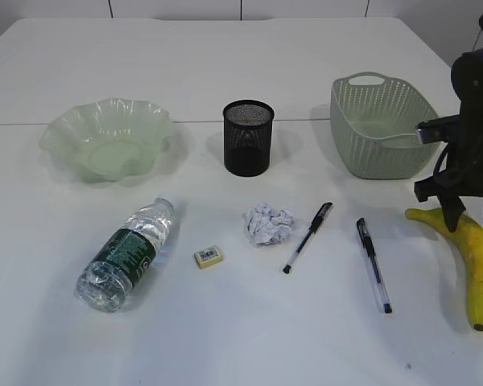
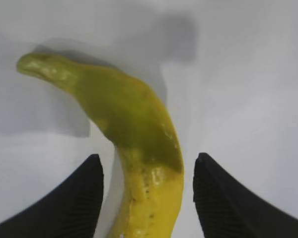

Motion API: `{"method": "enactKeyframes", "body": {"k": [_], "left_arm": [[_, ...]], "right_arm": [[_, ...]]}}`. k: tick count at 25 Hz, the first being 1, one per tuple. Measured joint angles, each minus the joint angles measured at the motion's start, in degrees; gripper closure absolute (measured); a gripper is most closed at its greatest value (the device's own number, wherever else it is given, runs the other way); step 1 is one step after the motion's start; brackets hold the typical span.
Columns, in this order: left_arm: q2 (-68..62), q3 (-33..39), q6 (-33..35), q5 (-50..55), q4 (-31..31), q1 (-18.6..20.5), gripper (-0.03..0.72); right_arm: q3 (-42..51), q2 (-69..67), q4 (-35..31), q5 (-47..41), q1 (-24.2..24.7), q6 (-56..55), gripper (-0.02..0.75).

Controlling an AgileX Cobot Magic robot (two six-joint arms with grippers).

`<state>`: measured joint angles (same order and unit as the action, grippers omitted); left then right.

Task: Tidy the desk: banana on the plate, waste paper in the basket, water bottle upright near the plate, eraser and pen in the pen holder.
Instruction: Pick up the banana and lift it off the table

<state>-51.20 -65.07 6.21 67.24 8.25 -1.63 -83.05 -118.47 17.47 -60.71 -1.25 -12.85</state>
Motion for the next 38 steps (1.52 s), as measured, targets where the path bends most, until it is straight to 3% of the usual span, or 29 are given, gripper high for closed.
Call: {"method": "enactKeyframes", "body": {"k": [38], "left_arm": [[0.00,0.00,0.00,0.00,0.00,0.00,0.347]], "right_arm": [[0.00,-3.04,-0.79,1.71,0.68,1.70,0.328]]}}
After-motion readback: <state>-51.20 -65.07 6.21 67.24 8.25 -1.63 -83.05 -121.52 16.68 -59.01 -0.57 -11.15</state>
